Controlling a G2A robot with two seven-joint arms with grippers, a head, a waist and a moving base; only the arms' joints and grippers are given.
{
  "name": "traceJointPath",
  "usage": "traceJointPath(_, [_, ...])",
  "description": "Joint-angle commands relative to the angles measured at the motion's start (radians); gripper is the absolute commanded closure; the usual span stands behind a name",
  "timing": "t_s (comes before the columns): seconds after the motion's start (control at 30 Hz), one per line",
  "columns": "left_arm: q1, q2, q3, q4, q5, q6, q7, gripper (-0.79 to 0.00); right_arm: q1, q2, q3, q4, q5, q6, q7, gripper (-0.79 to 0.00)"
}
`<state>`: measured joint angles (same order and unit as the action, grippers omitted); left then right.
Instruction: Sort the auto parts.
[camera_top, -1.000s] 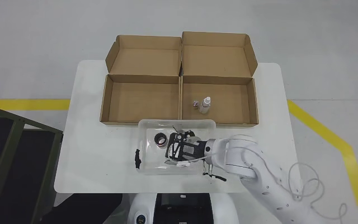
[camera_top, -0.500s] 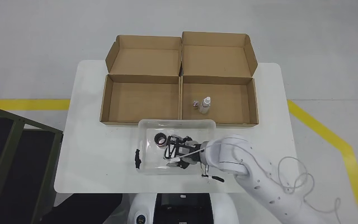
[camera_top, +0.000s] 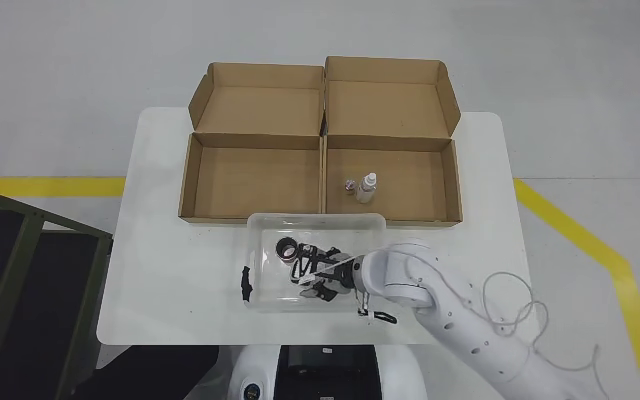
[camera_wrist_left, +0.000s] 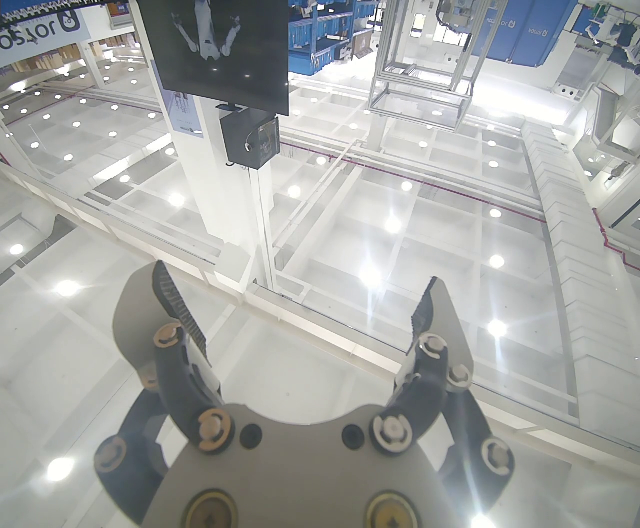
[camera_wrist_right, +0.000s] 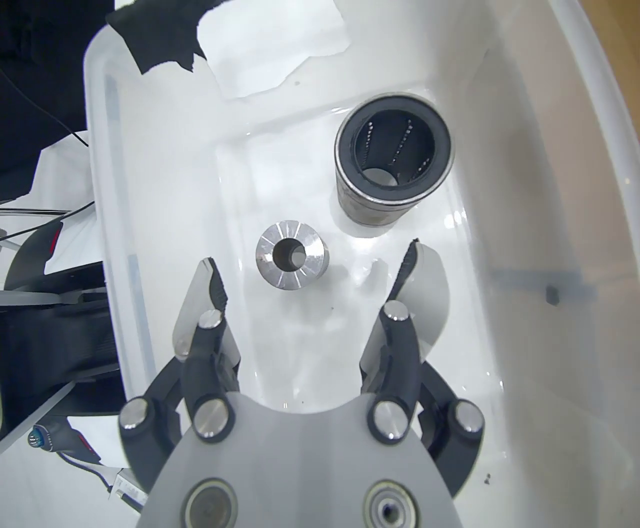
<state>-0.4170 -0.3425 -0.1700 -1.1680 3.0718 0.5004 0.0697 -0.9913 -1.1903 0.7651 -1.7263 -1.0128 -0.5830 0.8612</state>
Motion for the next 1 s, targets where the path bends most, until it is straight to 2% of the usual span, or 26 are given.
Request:
traceJointPath(0.0, [0.000,0.000,0.000,0.000,0.000,0.000,0.000,-0.785,0.007,-0.003,-0.009,0.015,0.004,0.000,-0.003,-0.563])
traceJointPath(0.27, [0.000,0.000,0.000,0.000,0.000,0.000,0.000,-0.785,0.032,-0.017,-0.045,0.065,0.017,-0.002,-0.018,-0.514])
traceJointPath(0.43, [0.000,0.000,0.000,0.000,0.000,0.000,0.000,-0.785,0.040,-0.022,-0.057,0.082,0.014,0.002,-0.026,-0.391])
traceJointPath(0.57, [0.000,0.000,0.000,0.000,0.000,0.000,0.000,-0.785,0.044,-0.024,-0.060,0.086,0.013,0.004,-0.025,-0.354])
traceJointPath(0.67, [0.000,0.000,0.000,0.000,0.000,0.000,0.000,-0.785,0.045,-0.025,-0.061,0.086,0.010,0.006,-0.023,-0.292])
traceJointPath(0.87, [0.000,0.000,0.000,0.000,0.000,0.000,0.000,-0.785,0.043,-0.025,-0.060,0.071,0.003,0.000,-0.031,-0.062])
traceJointPath(0.9, [0.000,0.000,0.000,0.000,0.000,0.000,0.000,-0.785,0.043,-0.024,-0.059,0.065,0.000,-0.001,-0.029,0.000])
traceJointPath(0.97, [0.000,0.000,0.000,0.000,0.000,0.000,0.000,-0.785,0.042,-0.023,-0.055,0.053,-0.001,-0.004,-0.028,0.000])
